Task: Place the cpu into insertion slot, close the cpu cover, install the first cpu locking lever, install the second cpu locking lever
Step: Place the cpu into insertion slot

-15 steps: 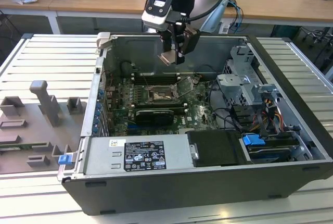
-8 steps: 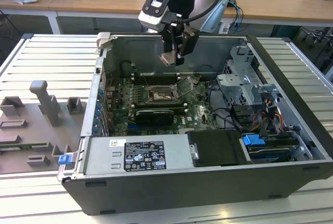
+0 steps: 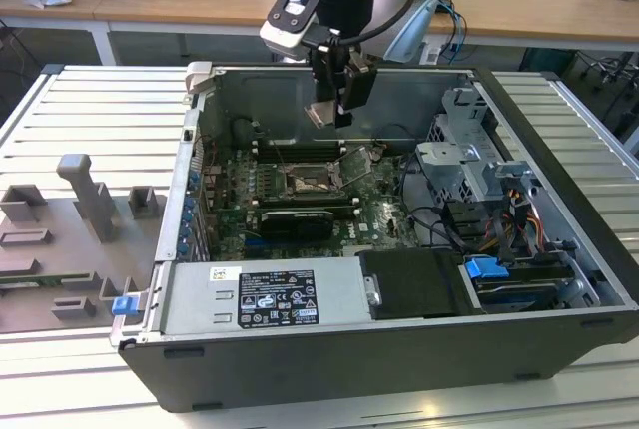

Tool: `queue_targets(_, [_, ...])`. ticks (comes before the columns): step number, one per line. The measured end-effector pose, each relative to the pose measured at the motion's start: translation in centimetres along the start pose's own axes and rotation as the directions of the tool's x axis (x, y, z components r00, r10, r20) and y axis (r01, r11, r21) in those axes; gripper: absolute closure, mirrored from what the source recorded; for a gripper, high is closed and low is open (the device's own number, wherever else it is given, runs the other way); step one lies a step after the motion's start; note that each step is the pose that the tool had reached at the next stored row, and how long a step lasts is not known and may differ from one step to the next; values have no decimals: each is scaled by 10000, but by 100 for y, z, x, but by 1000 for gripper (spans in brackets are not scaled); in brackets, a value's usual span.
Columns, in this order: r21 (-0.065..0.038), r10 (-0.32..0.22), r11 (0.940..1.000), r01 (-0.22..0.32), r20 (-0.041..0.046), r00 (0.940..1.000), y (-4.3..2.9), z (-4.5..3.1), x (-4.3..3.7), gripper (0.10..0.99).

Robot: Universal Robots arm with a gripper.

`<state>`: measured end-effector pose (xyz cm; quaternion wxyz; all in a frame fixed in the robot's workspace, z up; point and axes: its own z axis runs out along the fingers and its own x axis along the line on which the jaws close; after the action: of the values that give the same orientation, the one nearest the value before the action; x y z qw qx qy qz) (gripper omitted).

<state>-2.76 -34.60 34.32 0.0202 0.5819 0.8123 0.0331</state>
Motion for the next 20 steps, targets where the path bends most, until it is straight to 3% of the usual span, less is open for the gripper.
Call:
queue_targets(8, [-5, 721, 9974, -721, 56, 9974, -1, 18, 0, 545])
queue_targets(20, [-17, 1708, 9853, -1708, 135, 9852, -2, 37, -1, 545])
